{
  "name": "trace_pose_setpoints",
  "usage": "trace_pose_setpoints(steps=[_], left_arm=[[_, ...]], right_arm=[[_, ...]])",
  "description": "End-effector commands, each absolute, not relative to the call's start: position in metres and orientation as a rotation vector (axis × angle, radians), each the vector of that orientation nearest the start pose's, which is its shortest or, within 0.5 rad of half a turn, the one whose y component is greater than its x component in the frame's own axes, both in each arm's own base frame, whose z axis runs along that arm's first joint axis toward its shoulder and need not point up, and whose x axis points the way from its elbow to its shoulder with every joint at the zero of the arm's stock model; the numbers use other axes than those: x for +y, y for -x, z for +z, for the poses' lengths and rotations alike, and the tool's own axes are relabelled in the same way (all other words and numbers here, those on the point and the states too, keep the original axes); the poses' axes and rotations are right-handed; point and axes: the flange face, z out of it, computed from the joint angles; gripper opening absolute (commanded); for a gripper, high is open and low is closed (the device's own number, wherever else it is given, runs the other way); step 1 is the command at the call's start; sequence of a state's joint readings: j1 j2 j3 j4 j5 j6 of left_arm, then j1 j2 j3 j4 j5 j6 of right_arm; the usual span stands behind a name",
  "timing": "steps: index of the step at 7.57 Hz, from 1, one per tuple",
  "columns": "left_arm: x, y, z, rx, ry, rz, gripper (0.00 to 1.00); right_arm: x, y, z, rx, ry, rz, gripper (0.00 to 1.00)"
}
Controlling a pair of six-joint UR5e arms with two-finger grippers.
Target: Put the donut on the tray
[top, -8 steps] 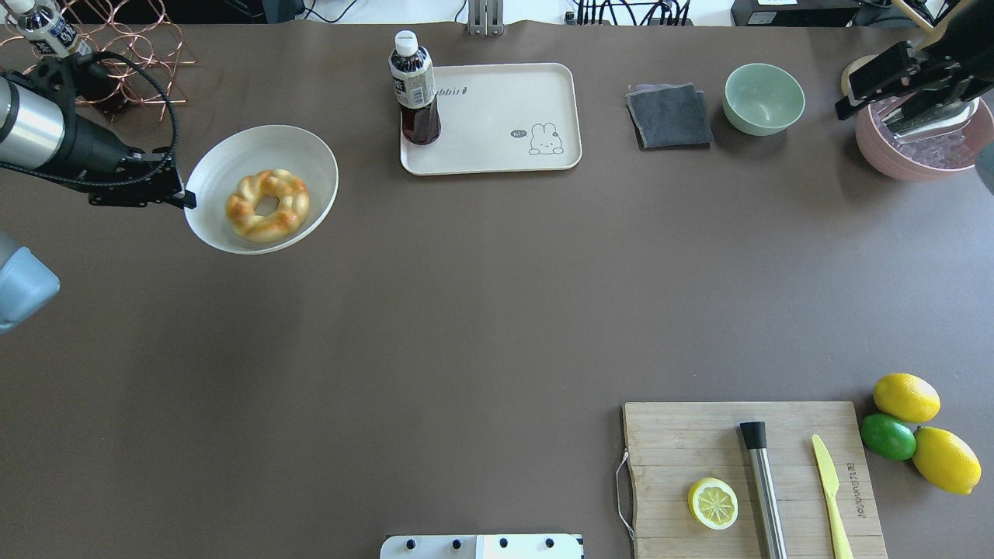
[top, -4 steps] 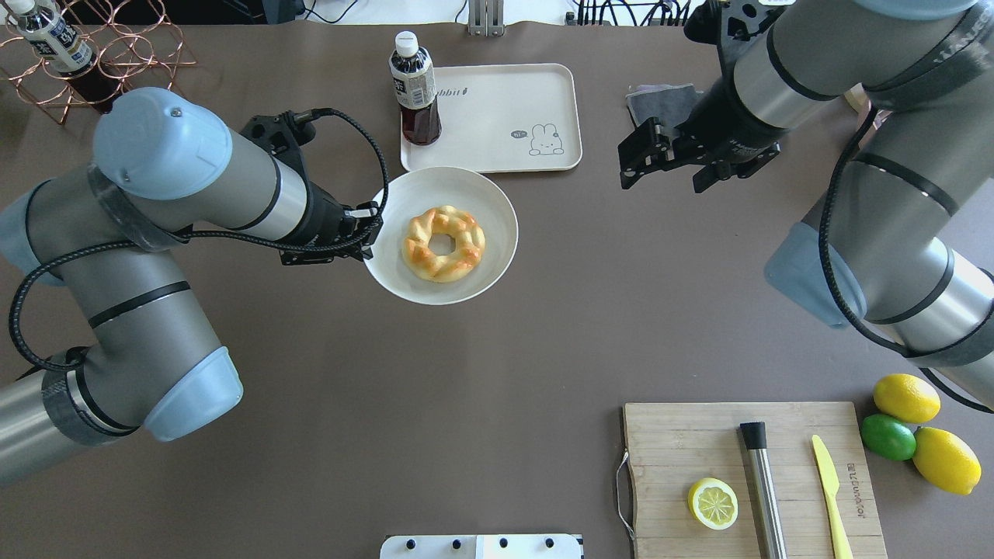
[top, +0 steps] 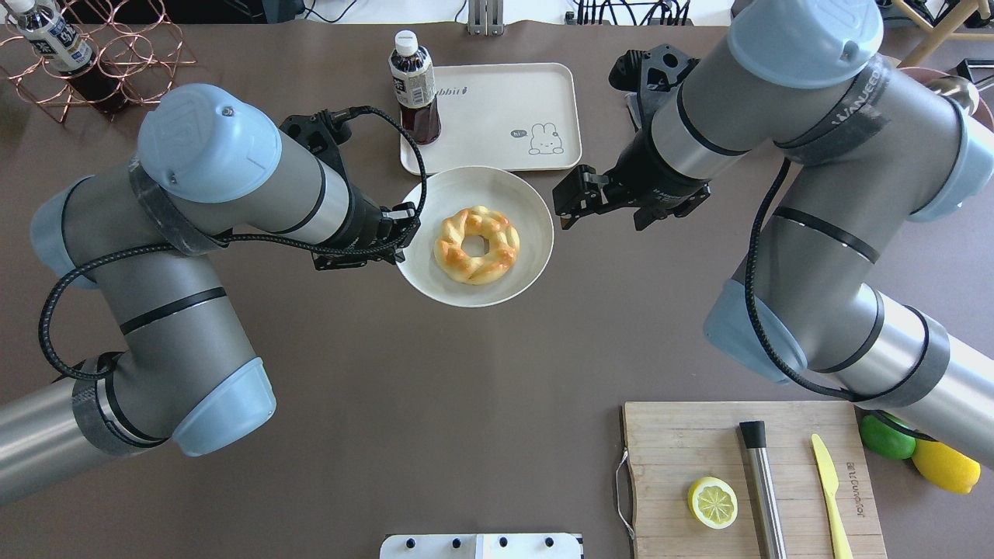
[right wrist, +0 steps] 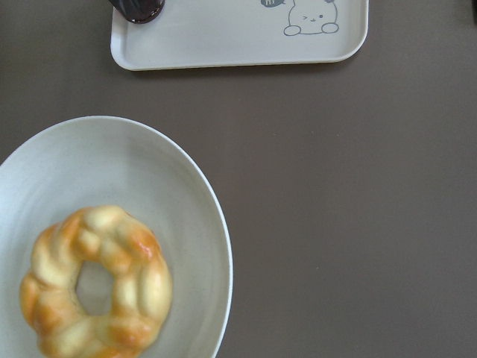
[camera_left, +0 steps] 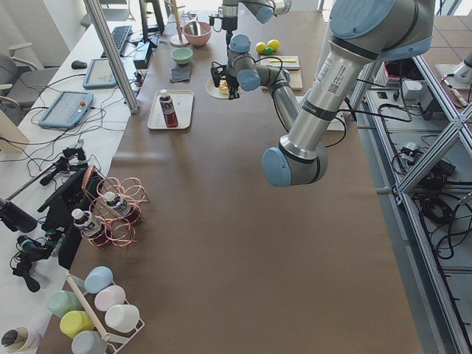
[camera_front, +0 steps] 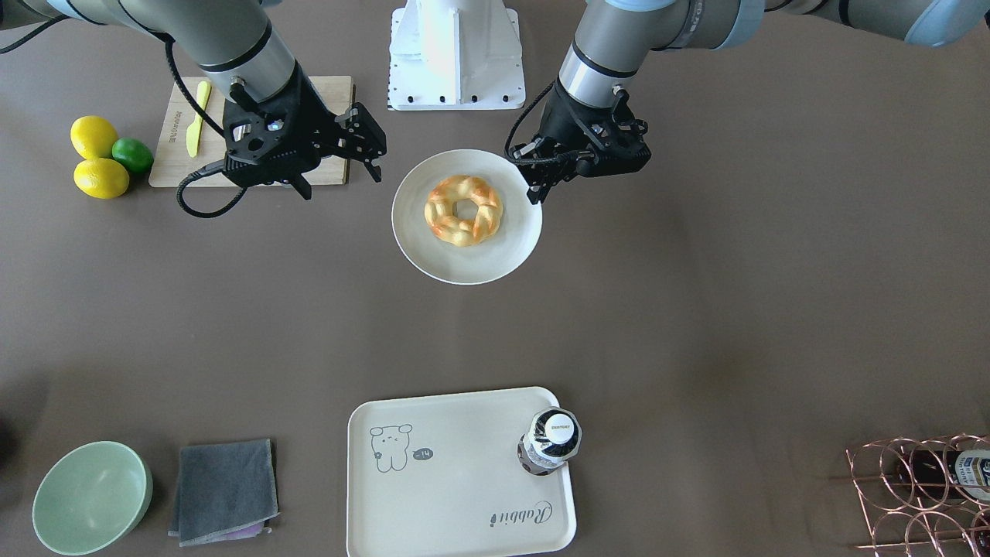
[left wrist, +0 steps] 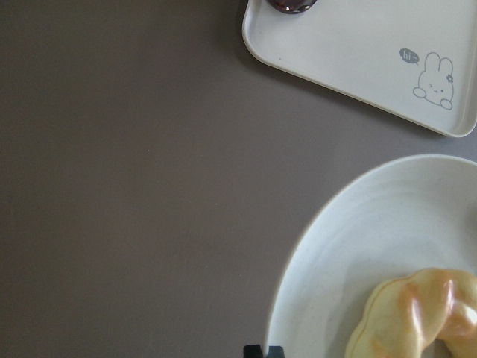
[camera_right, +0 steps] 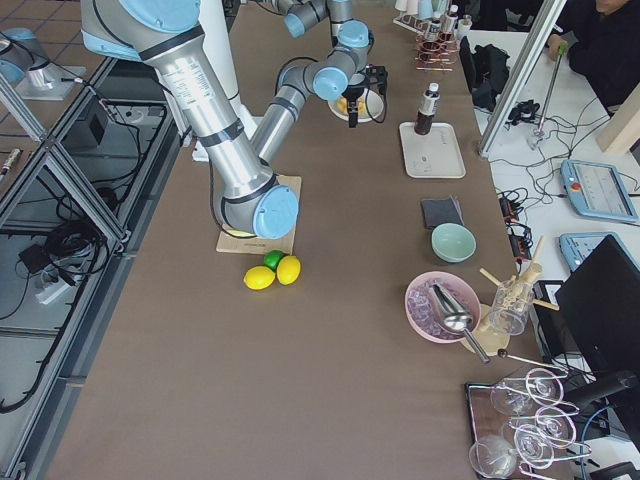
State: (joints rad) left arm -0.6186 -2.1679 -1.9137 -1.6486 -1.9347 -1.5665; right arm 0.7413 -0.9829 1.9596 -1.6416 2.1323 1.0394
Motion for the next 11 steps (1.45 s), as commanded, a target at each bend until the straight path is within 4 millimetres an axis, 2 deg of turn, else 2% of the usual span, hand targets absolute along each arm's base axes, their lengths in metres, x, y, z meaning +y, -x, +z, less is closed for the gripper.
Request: trace_pose_setpoints(steps=[1,7,11], left_arm=[[-0.417,-0.444,0.149,1.077,0.008,-0.394,0.0],[-0.408,-0.43,0.133,1.118,0.006,-0.398,0.0],[-0.406,-0.434,0.145,1.098,0.022,-0.419,0.0]], right_arm=[[-0.447,0.388,0.162,-1.033,-0.119,-0.075,1.0],[-0.458,0.402,0.173,-1.027,-0.115,-0.077,1.0],[-0.463,0.403,0.172,-1.065,-0.143,-0.086,1.0]])
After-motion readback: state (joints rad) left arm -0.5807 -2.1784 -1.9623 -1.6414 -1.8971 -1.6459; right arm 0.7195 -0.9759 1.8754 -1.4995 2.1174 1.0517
